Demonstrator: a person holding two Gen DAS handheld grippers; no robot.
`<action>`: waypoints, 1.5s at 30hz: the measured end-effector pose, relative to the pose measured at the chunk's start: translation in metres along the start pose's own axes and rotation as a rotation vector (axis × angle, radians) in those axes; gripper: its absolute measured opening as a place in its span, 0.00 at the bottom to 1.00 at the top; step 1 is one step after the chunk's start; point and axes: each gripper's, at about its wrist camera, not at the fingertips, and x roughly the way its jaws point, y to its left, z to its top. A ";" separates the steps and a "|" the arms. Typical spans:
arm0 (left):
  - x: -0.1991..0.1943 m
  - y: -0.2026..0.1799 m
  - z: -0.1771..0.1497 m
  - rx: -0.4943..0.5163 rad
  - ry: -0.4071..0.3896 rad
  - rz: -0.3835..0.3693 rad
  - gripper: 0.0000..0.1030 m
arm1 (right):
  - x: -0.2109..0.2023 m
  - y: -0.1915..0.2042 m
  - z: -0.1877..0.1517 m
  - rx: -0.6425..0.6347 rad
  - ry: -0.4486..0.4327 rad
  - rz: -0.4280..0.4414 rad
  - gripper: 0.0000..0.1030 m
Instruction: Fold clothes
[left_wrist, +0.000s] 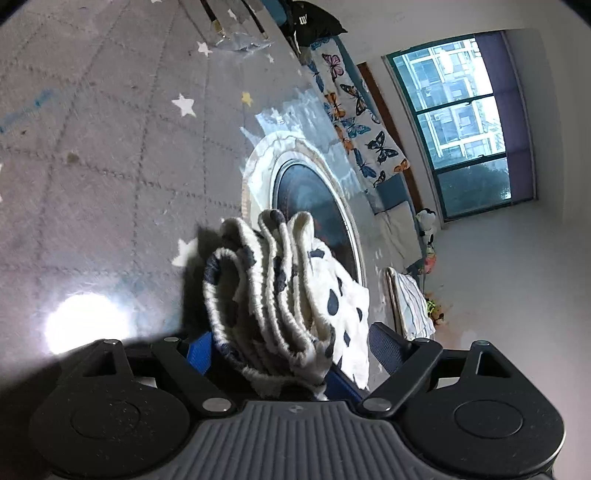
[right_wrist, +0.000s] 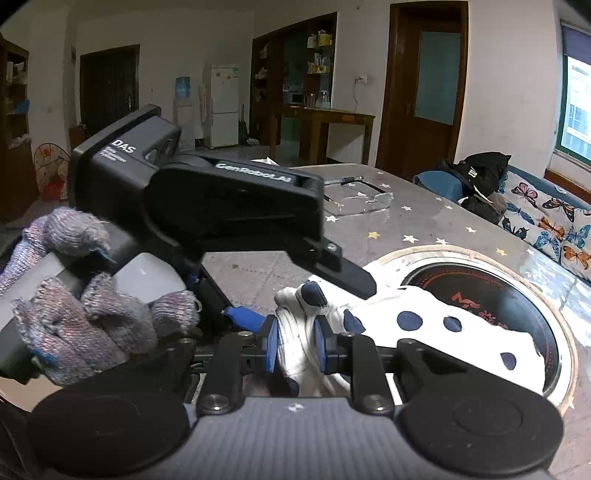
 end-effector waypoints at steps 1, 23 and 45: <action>0.002 -0.001 0.001 -0.001 0.000 -0.003 0.83 | -0.001 0.000 0.000 0.001 -0.001 0.002 0.19; 0.014 0.017 0.008 0.021 0.009 0.003 0.33 | -0.045 -0.066 -0.015 0.259 -0.039 -0.100 0.31; 0.015 0.020 0.014 0.025 0.028 0.007 0.32 | -0.032 -0.205 -0.060 0.562 0.069 -0.372 0.31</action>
